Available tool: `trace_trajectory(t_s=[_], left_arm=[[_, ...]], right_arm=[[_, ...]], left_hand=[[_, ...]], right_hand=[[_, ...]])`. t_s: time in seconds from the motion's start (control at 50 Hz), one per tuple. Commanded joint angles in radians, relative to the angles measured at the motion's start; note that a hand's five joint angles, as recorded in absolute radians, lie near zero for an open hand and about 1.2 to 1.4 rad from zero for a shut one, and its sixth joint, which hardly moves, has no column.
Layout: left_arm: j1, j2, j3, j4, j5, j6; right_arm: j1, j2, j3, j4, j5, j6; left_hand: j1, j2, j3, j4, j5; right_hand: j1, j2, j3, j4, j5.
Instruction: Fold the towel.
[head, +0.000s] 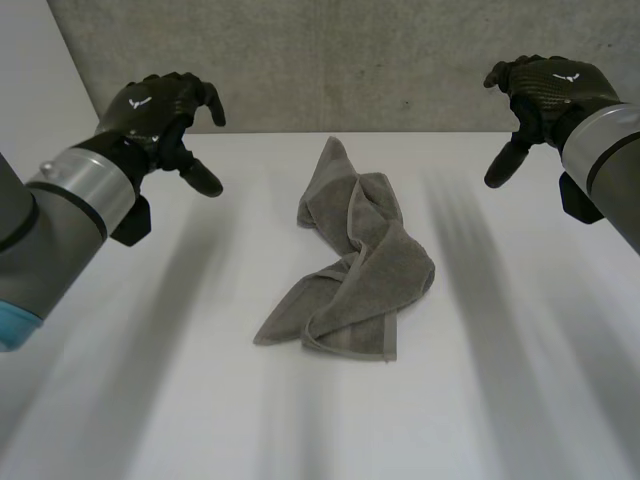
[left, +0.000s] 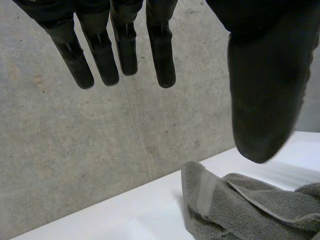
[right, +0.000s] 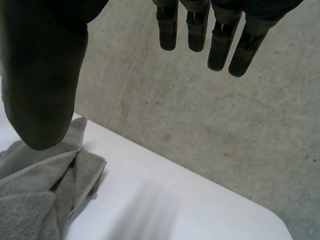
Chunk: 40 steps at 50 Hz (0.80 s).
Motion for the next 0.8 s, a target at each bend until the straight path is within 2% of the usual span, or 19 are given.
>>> trace_trajectory(t_s=[0.02,0.16,0.3,0.8], left_arm=[[0.002,0.005,0.078,-0.121,-0.004,-0.005],[0.001,0.023,0.095,-0.14,-0.006,-0.002],[-0.002,0.026,0.103,-0.138,-0.055,0.003],[-0.001,0.025,0.101,-0.138,-0.053,-0.002]], right_arm=[[-0.002,0.001,-0.058,0.109,-0.007,-0.003],[-0.039,0.0,-0.069,0.112,-0.005,-0.004],[-0.048,0.0,-0.069,0.112,-0.004,-0.004],[-0.045,0.0,-0.066,0.112,-0.001,-0.003]], left_hand=[[-0.135,-0.143,-0.15,-0.151,-0.116],[-0.159,-0.167,-0.174,-0.175,-0.14],[-0.174,-0.181,-0.188,-0.19,-0.155],[-0.171,-0.178,-0.186,-0.187,-0.152]], right_hand=[[-0.074,-0.082,-0.06,-0.067,-0.059],[-0.074,-0.082,-0.06,-0.067,-0.059],[-0.074,-0.082,-0.06,-0.067,-0.059],[-0.074,-0.082,-0.06,-0.067,-0.059]])
